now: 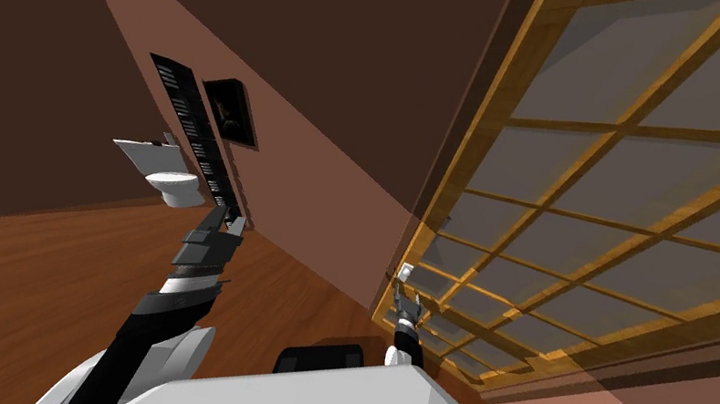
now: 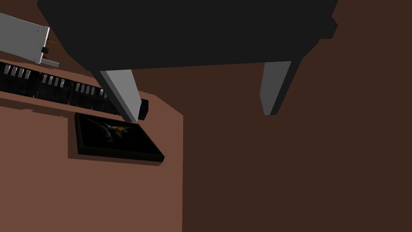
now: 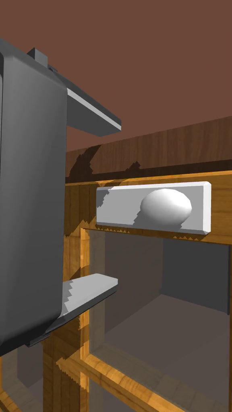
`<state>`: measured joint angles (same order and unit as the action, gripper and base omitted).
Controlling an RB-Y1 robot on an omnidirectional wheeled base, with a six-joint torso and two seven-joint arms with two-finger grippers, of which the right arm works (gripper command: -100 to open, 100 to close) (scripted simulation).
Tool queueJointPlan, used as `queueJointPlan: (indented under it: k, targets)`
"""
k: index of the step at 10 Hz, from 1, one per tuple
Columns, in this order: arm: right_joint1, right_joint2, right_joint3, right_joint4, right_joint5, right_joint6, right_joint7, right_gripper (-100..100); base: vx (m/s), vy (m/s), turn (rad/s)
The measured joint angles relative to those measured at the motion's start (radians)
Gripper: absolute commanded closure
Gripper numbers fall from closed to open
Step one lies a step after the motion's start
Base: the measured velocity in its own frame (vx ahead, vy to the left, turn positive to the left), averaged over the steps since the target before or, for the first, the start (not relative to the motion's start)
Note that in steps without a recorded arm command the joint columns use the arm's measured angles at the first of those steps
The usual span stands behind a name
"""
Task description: Pull the door open
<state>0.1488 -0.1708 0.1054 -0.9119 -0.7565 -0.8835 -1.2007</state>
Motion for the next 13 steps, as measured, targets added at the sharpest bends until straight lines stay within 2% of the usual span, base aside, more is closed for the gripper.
queueJointPlan:
  k: [6,8,9,10,13]
  targets:
    - [0.023,-0.091,-0.006,0.047,-0.015,-0.019,-0.11,-100,0.135,0.005,0.042]
    - [0.024,-0.114,-0.006,0.073,-0.018,-0.031,-0.143,-100,0.155,0.003,0.046]
    - [0.037,-0.128,-0.009,0.064,-0.021,-0.029,-0.157,-100,0.063,-0.005,0.006]
    - [0.038,-0.13,-0.01,0.063,-0.022,-0.028,-0.159,100,-0.011,0.0,-0.02]
    - [0.037,-0.131,-0.011,0.066,-0.022,-0.029,-0.157,100,-0.019,-0.004,0.005]
